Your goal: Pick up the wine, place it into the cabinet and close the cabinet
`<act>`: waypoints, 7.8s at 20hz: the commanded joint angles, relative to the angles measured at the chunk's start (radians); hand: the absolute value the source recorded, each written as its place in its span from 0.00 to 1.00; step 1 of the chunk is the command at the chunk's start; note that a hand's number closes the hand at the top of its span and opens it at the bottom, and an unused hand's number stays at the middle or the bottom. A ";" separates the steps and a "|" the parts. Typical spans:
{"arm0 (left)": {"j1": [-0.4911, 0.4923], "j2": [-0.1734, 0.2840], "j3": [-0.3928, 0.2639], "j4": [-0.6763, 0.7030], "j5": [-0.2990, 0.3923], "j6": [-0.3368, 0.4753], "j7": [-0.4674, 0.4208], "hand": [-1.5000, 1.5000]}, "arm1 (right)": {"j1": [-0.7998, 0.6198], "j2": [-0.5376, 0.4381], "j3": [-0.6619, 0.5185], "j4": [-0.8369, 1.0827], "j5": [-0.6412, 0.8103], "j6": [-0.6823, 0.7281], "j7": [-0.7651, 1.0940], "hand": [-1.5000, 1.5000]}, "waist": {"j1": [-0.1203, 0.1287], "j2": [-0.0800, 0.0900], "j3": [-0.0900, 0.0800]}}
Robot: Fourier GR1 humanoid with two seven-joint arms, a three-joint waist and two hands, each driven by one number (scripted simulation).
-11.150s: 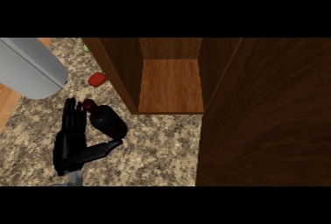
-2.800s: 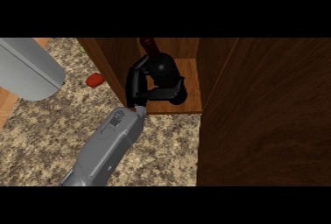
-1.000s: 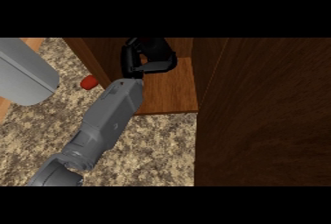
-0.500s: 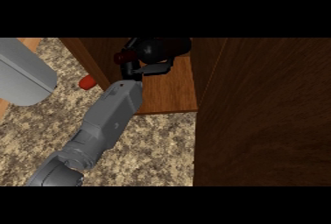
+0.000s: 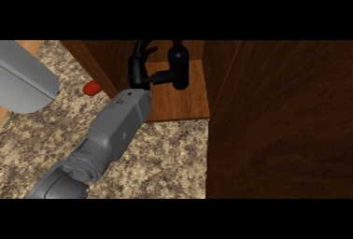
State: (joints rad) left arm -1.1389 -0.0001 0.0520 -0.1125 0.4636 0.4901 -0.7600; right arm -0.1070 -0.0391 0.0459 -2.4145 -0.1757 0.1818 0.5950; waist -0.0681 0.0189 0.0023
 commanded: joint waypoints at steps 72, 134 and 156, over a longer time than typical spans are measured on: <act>0.829 0.030 -0.774 -1.130 0.193 0.243 0.021 0.00 | 0.067 0.008 0.049 -0.097 0.045 -0.073 0.010 0.00 | 0.075 -0.024 -0.002; 1.641 0.788 -0.215 -1.993 0.412 -0.279 0.159 0.00 | 0.082 0.038 0.934 -0.101 0.246 -0.261 0.188 1.00 | 0.074 -0.031 -0.006; 1.494 0.737 -0.182 -1.927 0.462 -0.332 0.276 0.00 | -0.550 0.030 0.782 0.264 0.138 -0.633 0.170 1.00 | 0.106 -0.013 -0.006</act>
State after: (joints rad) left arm 0.3971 0.7426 -0.1350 -2.0596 0.9183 0.1517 -0.5085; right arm -0.4647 -0.1665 0.8638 -2.3191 0.0094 -0.4033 0.7663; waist 0.0302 0.0015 -0.0037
